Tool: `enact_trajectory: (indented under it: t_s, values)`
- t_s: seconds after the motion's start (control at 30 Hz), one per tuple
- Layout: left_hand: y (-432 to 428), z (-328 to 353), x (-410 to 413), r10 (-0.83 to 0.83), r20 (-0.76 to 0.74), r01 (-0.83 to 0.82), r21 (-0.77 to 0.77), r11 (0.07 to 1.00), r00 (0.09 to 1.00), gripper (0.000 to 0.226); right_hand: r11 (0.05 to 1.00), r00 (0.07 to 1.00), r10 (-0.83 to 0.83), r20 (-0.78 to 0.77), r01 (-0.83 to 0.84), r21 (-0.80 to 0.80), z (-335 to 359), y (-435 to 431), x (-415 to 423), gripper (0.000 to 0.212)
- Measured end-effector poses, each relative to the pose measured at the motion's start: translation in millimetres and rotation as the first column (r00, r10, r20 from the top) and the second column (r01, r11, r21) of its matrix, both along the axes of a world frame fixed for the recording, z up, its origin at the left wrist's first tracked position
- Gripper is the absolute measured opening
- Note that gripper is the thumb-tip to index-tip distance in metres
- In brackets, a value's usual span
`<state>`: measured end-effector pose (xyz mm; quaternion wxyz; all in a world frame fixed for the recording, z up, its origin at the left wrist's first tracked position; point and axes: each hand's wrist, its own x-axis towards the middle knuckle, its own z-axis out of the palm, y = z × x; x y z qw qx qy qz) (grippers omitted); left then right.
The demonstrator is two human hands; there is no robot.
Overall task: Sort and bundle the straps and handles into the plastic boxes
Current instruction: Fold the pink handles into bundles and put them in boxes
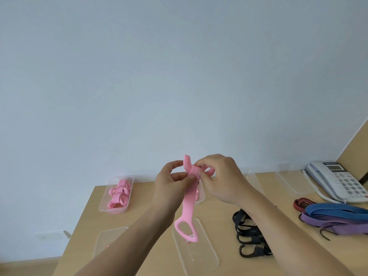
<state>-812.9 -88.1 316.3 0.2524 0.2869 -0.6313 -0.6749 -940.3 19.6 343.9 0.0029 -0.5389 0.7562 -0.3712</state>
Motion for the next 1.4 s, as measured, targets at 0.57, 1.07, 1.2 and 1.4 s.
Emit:
enact_trajectory:
  t_s: [0.57, 1.07, 1.2, 1.4]
  values:
    - [6.8, 13.3, 9.3, -0.143, -0.021, 0.145, 0.071, 0.987, 0.989, 0.049, 0.972, 0.993, -0.028, -0.117, 0.0, -0.233, -8.8, 0.3, 6.8, 0.018]
    - [-5.0, -0.8, 7.4, -0.12, -0.037, 0.124, 0.141, 0.982, 0.992, 0.036, 0.998, 0.998, -0.028, 0.054, 0.025, 0.053, -4.5, 1.0, 2.5, 0.026]
    - [-6.6, -4.6, 7.9, -0.053, -0.058, 0.063, 0.186, 0.981, 0.997, 0.051, 0.998, 0.995, 0.0, 0.105, -0.006, 0.057, -2.9, 0.1, 6.8, 0.018]
    - [-9.8, -8.9, 10.6, -0.081, -0.042, 0.087, 0.196, 0.977, 0.996, 0.052, 0.997, 0.992, -0.027, 0.123, 0.036, -0.073, -3.4, -2.0, 11.7, 0.011]
